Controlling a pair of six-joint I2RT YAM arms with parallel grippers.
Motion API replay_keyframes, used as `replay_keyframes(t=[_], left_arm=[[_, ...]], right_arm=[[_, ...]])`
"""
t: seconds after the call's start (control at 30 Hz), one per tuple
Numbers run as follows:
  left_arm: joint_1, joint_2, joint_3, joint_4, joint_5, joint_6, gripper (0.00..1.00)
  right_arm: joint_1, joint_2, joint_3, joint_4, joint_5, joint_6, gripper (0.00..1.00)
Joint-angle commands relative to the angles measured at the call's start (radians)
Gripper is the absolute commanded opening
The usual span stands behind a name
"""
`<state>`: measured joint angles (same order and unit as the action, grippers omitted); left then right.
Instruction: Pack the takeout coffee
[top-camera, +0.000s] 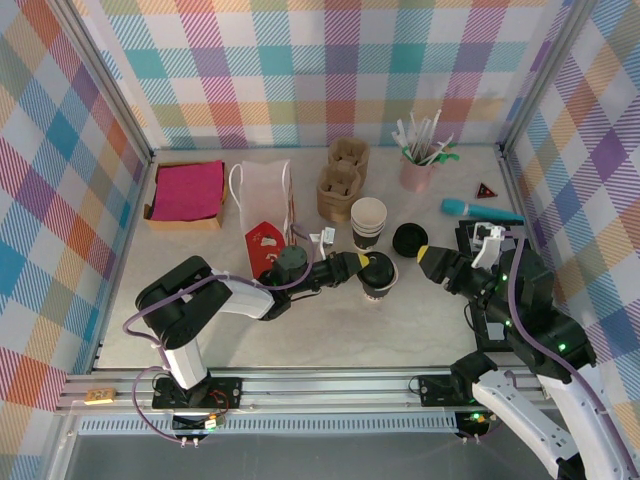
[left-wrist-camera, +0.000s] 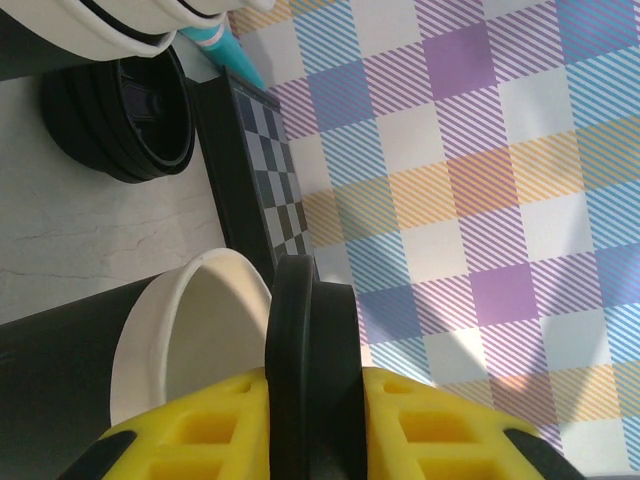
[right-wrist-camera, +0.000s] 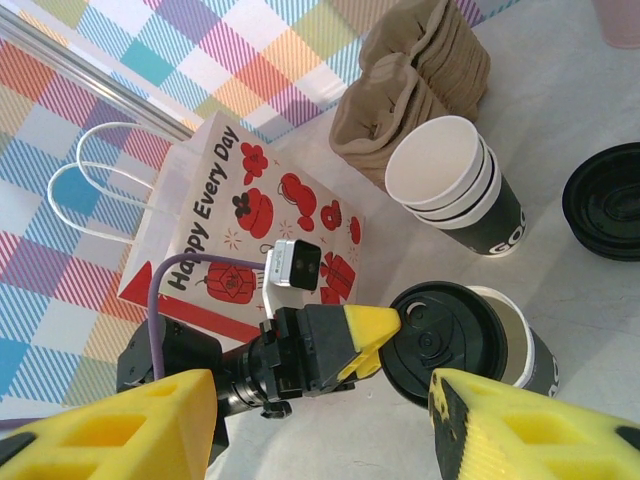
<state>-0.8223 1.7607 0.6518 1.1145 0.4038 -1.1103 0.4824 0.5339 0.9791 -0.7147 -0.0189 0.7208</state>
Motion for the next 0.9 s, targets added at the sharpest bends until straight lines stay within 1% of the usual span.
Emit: replay_keyframes(t=[0.0,0.23,0.6,0.87], left_arm=[[-0.005,-0.012,0.021,0.037,0.017,0.016,0.26],[-0.006,-0.025,0.027,-0.019,0.015,0.050,0.28],[-0.015,-0.066,0.045,-0.136,-0.003,0.118,0.29],[-0.015,-0.072,0.045,-0.153,-0.010,0.129,0.30]], right_arm=[[-0.008,0.001,-0.013,0.037,-0.013,0.003,0.59],[-0.009,0.003,-0.013,0.036,-0.009,0.000,0.59],[-0.008,-0.001,-0.022,0.051,-0.014,0.006,0.59],[-0.008,-0.007,-0.020,0.054,-0.018,0.008,0.59]])
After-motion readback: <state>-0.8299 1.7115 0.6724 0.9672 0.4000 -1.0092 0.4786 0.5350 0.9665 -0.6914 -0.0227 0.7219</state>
